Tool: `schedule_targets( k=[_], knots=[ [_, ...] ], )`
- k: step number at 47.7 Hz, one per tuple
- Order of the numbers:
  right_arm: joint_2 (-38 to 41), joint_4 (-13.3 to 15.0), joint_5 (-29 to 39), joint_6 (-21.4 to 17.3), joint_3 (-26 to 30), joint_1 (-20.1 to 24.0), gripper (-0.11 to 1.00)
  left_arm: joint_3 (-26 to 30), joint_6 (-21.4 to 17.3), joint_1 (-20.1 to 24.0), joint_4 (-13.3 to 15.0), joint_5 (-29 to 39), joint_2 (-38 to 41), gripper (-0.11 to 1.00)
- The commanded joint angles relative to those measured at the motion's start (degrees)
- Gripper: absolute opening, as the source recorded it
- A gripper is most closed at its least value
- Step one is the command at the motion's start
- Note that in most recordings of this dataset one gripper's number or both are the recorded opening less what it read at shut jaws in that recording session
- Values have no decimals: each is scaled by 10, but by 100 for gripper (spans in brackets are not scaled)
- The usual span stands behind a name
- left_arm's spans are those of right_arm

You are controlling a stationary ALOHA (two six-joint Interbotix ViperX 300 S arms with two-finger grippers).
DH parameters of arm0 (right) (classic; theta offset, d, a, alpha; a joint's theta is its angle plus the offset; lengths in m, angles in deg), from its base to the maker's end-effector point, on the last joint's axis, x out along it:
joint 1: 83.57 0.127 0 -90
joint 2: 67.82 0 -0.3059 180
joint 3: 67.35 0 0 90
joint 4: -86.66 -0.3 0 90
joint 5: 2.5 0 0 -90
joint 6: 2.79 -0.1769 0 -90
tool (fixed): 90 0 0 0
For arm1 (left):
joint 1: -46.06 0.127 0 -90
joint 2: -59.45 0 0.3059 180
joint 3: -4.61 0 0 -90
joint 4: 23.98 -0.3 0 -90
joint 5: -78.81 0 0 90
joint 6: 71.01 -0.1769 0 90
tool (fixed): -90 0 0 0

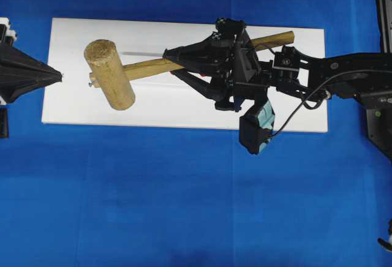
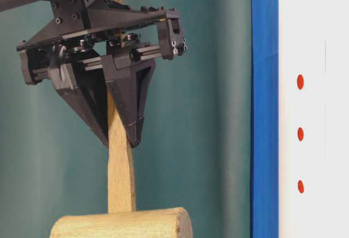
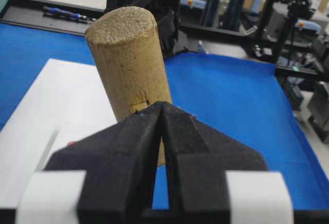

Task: Hit the mark with a hammer.
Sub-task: 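Close the left gripper on the mallet head to steady it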

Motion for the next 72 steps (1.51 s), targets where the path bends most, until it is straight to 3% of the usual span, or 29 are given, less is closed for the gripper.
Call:
schedule_targets(
  k=[1, 6, 15, 20, 30, 45, 64, 68, 72],
  knots=[
    [-21, -1, -11, 1, 9, 1, 9, 7, 3, 0, 2, -5, 7, 4],
    [-20, -1, -11, 1, 10, 0, 9, 7, 18, 1, 6, -6, 8, 19],
    [-21, -2, -11, 1, 10, 1, 9, 7, 40, 0, 5, -5, 8, 76],
    [-20, -2, -11, 1, 11, 0, 10, 8, 43, 4, 6, -7, 11, 93],
    [-20, -1, -11, 1, 11, 1, 10, 20, 45, 31, 6, -63, 64, 93],
    [-21, -2, -11, 1, 10, 0, 10, 97, 46, 33, 6, -120, 236, 93],
    [-20, -2, -8, 1, 11, -3, 10, 120, 60, 32, 6, -118, 271, 91],
    [-21, -2, -8, 0, 11, -3, 10, 120, 68, 31, 6, -117, 271, 83],
    [-21, -2, -8, -1, 11, -4, 10, 120, 70, 26, 6, -117, 271, 63]
  ],
)
